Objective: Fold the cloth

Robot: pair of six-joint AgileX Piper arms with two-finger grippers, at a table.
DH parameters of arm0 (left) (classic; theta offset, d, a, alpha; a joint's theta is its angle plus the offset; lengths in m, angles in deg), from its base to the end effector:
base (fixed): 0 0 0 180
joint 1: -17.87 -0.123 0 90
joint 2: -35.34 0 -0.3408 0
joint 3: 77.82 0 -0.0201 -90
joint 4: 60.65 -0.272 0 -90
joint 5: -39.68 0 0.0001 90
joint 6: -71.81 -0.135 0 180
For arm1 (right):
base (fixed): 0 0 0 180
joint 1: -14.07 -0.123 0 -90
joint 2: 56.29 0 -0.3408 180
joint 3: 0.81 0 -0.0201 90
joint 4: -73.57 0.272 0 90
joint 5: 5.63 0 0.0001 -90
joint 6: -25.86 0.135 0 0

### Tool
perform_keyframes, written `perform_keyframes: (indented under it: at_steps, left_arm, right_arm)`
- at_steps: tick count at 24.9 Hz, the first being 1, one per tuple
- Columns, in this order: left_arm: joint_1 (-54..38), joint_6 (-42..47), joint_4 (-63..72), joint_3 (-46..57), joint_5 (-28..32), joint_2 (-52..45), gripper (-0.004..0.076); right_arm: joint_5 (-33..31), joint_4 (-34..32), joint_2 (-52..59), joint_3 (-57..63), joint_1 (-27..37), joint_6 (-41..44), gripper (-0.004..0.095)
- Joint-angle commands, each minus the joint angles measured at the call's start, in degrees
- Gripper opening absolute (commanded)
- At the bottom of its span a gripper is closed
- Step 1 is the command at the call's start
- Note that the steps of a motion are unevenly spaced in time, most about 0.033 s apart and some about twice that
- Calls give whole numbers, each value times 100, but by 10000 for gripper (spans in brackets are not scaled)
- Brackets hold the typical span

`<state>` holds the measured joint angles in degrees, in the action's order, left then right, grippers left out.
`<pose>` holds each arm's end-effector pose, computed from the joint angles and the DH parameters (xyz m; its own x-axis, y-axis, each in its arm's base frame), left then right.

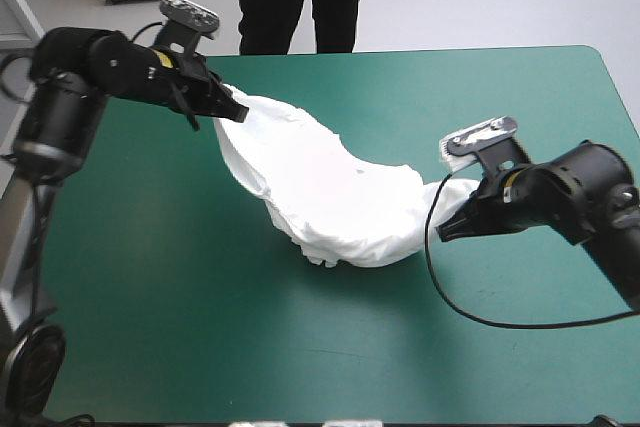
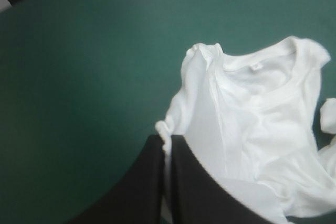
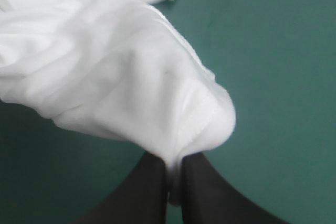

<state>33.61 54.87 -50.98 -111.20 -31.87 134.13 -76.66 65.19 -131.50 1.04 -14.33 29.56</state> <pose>0.3622 -0.1244 0.4942 -0.5909 0.4121 -0.6935 0.5299 0.8465 0.0516 0.2240 0.0999 0.4197 -0.7519 -0.3877 -0.5333 -0.3941 0.9127 -0.1078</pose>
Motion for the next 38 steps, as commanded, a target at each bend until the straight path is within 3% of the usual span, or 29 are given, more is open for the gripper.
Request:
perform_keyframes:
  at_steps: [1,9,15,20,26,33,38]
  left_arm:
    - [-5,76,88,-161,134,-927,-10]
    - [-5,112,99,-426,686,-2051,-10]
    - [5,234,245,-2064,637,-2536,-10]
    - [5,496,411,-2673,-228,-2857,-10]
    - [5,694,183,-2346,-228,-2799,-10]
    - [5,712,-86,-1526,-228,-1735,-10]
    - [5,644,-139,-1526,-19,-753,-10]
  right_arm:
    - [-49,-179,445,-794,39,73,-17]
    - [-49,-477,694,-2669,39,-100,-17]
    - [-49,-261,1024,-3915,39,-99,-17]
    - [-49,441,1467,-3937,39,-22,-17]
    - [-49,584,1430,-3713,39,187,-17]
    - [-49,-315,760,-2045,39,483,-17]
    - [10,-907,-9,-1730,39,521,-17]
